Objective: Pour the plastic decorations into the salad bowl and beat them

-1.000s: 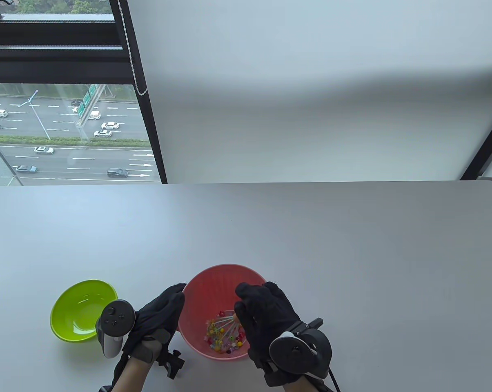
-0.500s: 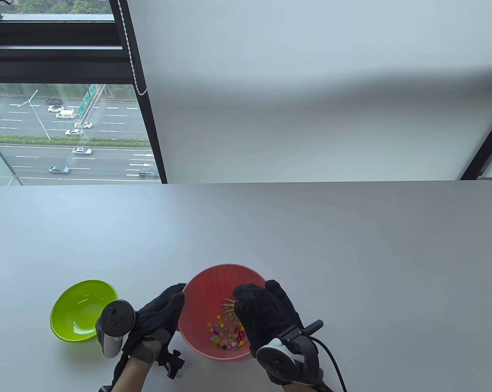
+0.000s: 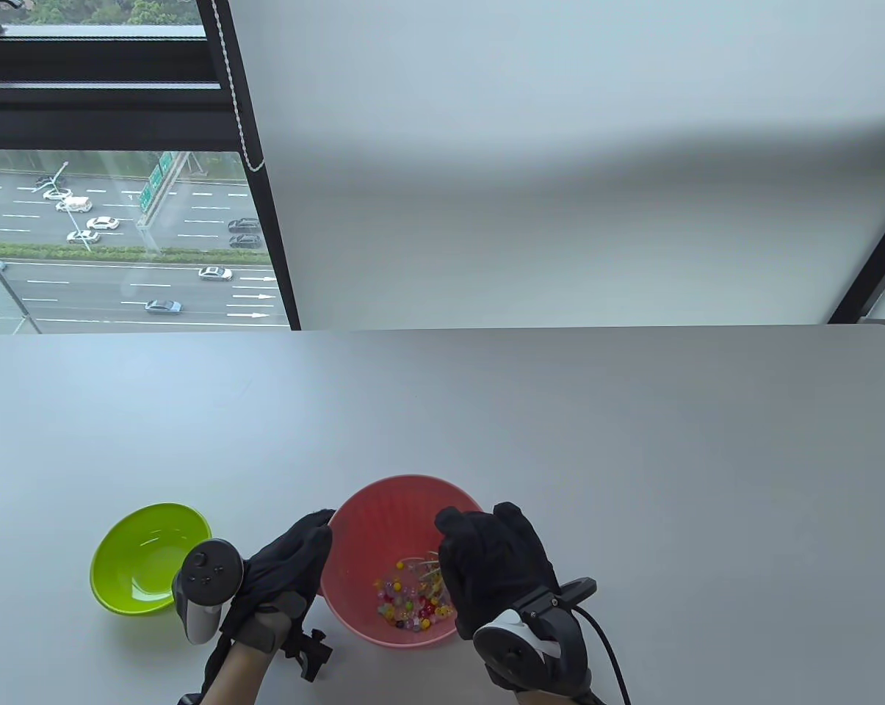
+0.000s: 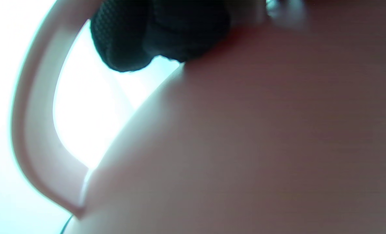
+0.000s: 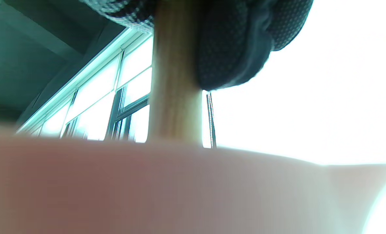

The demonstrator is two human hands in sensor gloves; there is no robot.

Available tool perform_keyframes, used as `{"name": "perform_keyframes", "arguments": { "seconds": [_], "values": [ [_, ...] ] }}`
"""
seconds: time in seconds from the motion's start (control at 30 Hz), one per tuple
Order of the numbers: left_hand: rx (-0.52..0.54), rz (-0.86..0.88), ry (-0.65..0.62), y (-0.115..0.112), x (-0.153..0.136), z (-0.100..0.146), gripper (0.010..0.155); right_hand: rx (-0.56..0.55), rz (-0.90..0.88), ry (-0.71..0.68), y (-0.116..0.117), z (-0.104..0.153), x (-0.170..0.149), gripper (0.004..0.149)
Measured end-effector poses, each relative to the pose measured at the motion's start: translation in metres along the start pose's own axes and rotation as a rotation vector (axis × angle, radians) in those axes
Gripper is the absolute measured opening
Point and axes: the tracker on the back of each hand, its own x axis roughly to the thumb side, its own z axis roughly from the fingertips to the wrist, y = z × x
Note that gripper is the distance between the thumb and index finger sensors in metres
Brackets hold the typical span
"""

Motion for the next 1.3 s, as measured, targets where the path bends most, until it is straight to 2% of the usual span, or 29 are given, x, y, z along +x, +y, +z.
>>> {"name": "perform_keyframes", "arguments": {
  "seconds": [0.23,0.43,0.73,1.3],
  "values": [
    [0.000,-0.001,0.000,0.000,0.000,0.000,0.066,0.006,-0.119,0.062,0.001,0.000,-0.006,0.042],
    [0.000,-0.001,0.000,0.000,0.000,0.000,0.066,0.069,-0.250,0.106,0.009,0.000,-0.007,0.042],
    [-0.001,-0.001,0.000,0.000,0.000,0.000,0.066,0.146,-0.268,0.092,0.017,-0.001,-0.004,0.042],
    [-0.001,-0.002,-0.001,0.000,0.000,0.000,0.066,0.063,0.005,-0.011,0.008,0.000,0.003,0.042]
  ]
}}
